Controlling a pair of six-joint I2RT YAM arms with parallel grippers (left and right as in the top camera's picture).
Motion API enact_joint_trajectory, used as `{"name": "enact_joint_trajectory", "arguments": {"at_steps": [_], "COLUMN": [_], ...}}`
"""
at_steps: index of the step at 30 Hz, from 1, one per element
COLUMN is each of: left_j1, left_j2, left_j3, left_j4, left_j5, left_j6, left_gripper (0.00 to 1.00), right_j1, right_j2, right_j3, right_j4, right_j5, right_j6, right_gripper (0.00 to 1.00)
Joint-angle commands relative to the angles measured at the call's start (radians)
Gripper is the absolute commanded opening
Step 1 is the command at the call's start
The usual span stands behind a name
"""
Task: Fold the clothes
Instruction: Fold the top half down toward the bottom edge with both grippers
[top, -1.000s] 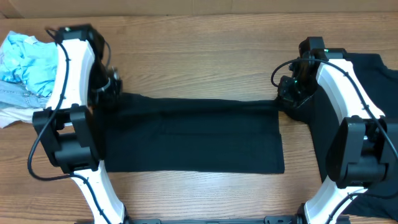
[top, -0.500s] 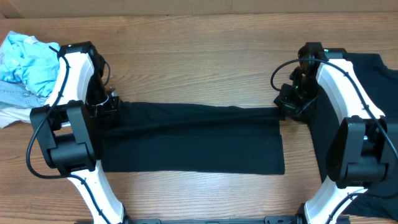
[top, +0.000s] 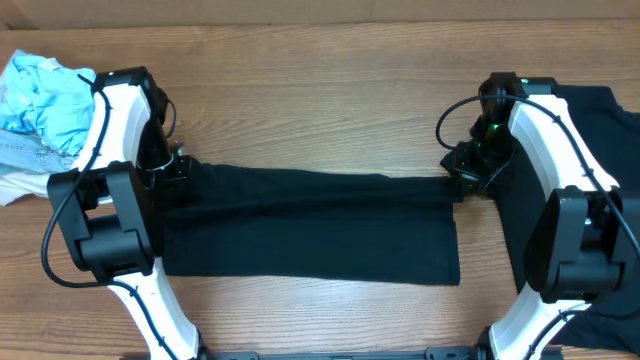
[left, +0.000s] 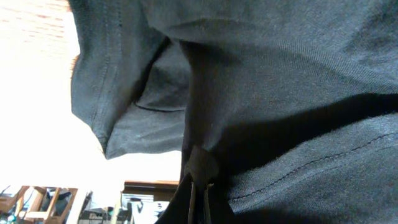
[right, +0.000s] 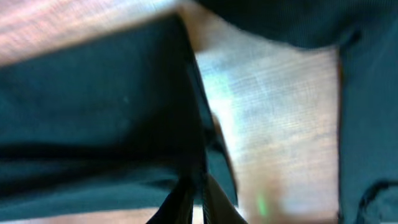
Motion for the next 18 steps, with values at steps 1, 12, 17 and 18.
{"name": "enact_joint_trajectory", "arguments": {"at_steps": [1,12,17,18], "left_j1": [0.014,0.013,0.010,0.010], "left_j2": [-0.045,-0.045,-0.045,-0.045], "left_j3": [-0.003,-0.003,-0.003,-0.003], "left_j4": [-0.013,-0.026,-0.025,-0.023], "left_j5": [-0.023,-0.018,-0.012,-0.012], "left_j6": [-0.010,-0.018,-0.017,-0.017], "left_gripper": [0.04,0.04,0.05,0.05], "right_j1": [-0.003,-0.003,0.010,0.014], "right_j2": [-0.035,-0.033,-0.030,-0.030], "right_j3": [-0.023,-0.023,-0.055,-0.080], "right_j4": [-0.037,-0.016,0.011,0.036], "right_j5": [0.028,0.027,0.016,0.012], "right_j6": [0.008,0.030,0.027,0.027], "right_gripper": [0.09,0.08,0.29,0.36]}}
